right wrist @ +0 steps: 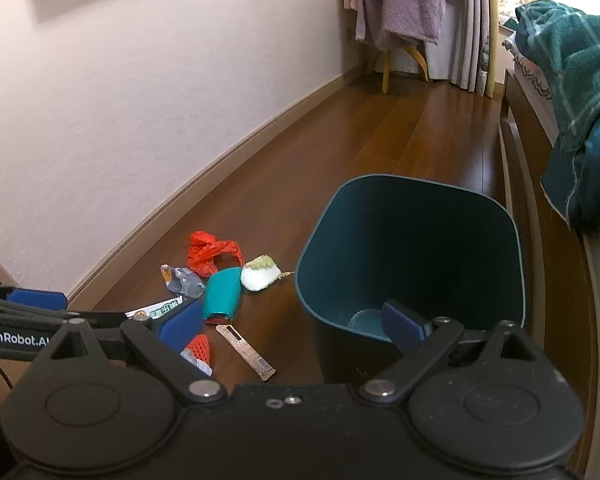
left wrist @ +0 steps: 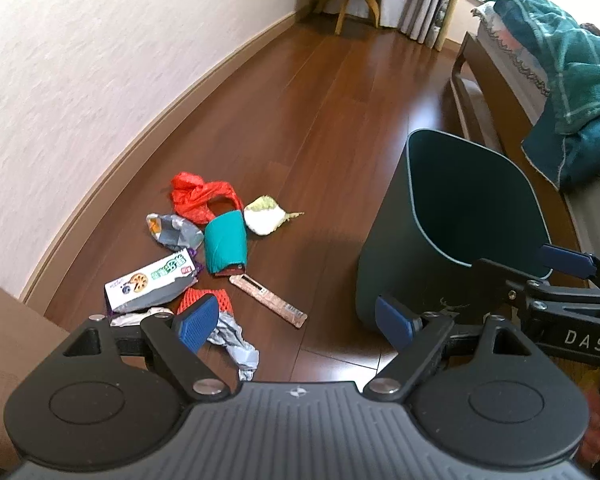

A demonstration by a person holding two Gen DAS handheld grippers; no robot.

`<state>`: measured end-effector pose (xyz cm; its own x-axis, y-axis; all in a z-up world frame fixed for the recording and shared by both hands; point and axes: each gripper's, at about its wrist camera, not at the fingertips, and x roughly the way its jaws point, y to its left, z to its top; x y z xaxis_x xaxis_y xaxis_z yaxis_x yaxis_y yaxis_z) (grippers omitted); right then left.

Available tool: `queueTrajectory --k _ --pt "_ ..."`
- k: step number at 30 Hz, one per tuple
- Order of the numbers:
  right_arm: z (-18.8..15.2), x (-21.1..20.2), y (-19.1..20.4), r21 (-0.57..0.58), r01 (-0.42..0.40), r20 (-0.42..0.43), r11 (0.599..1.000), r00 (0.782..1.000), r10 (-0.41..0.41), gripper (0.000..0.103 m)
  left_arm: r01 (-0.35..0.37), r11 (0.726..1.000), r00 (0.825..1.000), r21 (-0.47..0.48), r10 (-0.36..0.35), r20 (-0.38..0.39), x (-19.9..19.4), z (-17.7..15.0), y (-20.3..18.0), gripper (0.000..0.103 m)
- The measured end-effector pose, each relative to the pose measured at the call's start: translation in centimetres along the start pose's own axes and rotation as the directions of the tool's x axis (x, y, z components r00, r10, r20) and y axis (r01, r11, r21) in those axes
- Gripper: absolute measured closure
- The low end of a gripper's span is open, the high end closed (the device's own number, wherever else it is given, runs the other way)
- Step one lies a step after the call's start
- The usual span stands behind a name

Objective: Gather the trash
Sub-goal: 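Hold the teal bin with the right gripper while approaching the trash pile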

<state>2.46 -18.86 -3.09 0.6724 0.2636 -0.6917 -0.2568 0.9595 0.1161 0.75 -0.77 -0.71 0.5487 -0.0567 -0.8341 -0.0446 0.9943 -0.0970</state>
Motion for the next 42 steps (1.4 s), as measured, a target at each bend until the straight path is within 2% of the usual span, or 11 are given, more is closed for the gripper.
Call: queueTrajectory --k 20,42 --pt "-0.09 1.00 -0.49 0.016 -0.011 -0.022 1.000 1.000 0.011 0.007 -0.037 0.999 0.999 -0.020 0.037 -0.031 0.17 -0.02 -0.30 0.017" --pt "0.33 0.95 -0.50 0.010 -0.018 -0.040 1.000 0.999 0.019 0.007 -0.027 1.000 0.998 -0.009 0.026 -0.059 1.00 -0.22 -0.24 0.017"
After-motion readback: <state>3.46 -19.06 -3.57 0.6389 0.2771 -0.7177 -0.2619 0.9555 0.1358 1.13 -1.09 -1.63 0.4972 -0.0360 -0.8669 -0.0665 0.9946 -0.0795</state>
